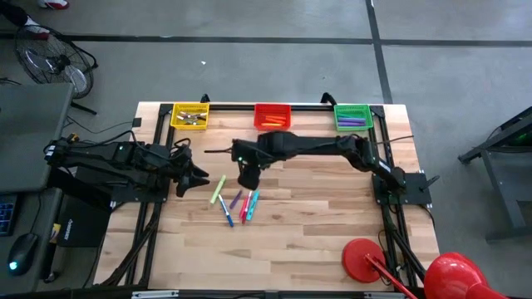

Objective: Pick & Place Markers
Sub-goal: Put the blue highlighter into the green bin

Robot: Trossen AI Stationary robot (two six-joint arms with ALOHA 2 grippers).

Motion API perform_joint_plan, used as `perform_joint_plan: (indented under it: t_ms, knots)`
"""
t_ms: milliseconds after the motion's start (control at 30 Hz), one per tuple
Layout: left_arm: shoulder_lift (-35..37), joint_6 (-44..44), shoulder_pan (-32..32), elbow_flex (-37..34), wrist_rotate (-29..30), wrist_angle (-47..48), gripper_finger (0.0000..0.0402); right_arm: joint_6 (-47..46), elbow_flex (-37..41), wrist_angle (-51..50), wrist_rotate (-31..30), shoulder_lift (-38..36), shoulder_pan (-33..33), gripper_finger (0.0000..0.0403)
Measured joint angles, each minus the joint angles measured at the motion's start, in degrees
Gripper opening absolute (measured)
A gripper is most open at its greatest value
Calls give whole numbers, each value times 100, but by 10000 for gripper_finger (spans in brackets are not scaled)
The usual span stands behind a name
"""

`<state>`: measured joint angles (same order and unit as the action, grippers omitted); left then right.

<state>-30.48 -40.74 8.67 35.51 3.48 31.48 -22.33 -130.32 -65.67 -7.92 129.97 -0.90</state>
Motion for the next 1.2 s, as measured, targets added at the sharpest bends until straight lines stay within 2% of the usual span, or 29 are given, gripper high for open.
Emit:
perform_joint_plan:
  t_ms: [100,233,333,433,567,733,900,1067,1200]
  knots:
    - [0,0,0,0,-71,0,170,-1238,0,92,144,0,217,151]
    - [0,8,0,0,-187,0,170,-3131,0,59,-529,0,560,151]
    - [0,19,0,0,-300,0,170,-4229,0,59,-1031,16,802,151]
    - [0,20,0,0,-359,-2,170,-5138,0,-38,-1242,64,1017,151]
    - [0,20,0,0,-448,-4,170,-5844,-2,-243,-1324,291,1271,153]
    - [0,56,-2,-1,-470,-7,170,-6317,0,-176,-937,629,1387,172]
    - [0,150,0,-2,-625,-7,170,-6376,0,-51,-915,853,1356,215]
    - [0,149,0,-2,-710,-9,170,-7027,0,-59,-878,1115,1340,262]
    - [0,149,-2,-1,-755,-5,170,-7521,2,-64,-884,1251,1343,278]
